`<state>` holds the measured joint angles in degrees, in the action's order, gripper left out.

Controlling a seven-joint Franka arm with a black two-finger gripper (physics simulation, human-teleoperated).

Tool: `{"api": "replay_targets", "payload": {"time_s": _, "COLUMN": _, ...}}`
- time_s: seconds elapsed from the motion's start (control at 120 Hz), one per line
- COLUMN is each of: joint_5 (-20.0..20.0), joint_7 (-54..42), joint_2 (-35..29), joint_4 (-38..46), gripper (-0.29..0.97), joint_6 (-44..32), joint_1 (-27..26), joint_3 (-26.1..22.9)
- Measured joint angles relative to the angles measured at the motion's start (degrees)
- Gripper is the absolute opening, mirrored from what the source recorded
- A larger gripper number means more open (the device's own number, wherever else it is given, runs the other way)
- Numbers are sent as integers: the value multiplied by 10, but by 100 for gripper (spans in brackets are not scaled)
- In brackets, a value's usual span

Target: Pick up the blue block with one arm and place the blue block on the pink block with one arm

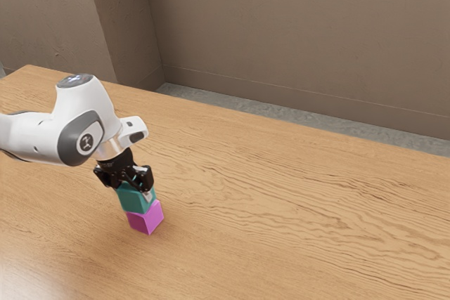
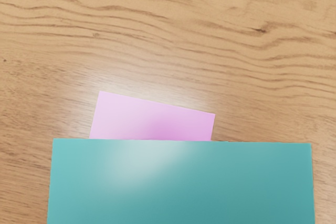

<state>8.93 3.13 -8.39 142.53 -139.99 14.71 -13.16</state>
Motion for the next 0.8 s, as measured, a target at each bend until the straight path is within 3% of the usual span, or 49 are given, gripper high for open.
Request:
{"api": "replay_targets", "payload": {"time_s": 0.4, "joint_5": 1, "joint_7": 12, "joint_2": 5, "joint_4": -2, "gripper": 32, "joint_6": -3, "joint_1": 2, "joint_3": -14}}
{"api": "replay_targets", "payload": {"time_s": 0.8, "joint_5": 1, "joint_7": 19, "joint_2": -36, "joint_4": 28, "gripper": 33, "joint_6": -1, "joint_1": 23, "joint_3": -13}}
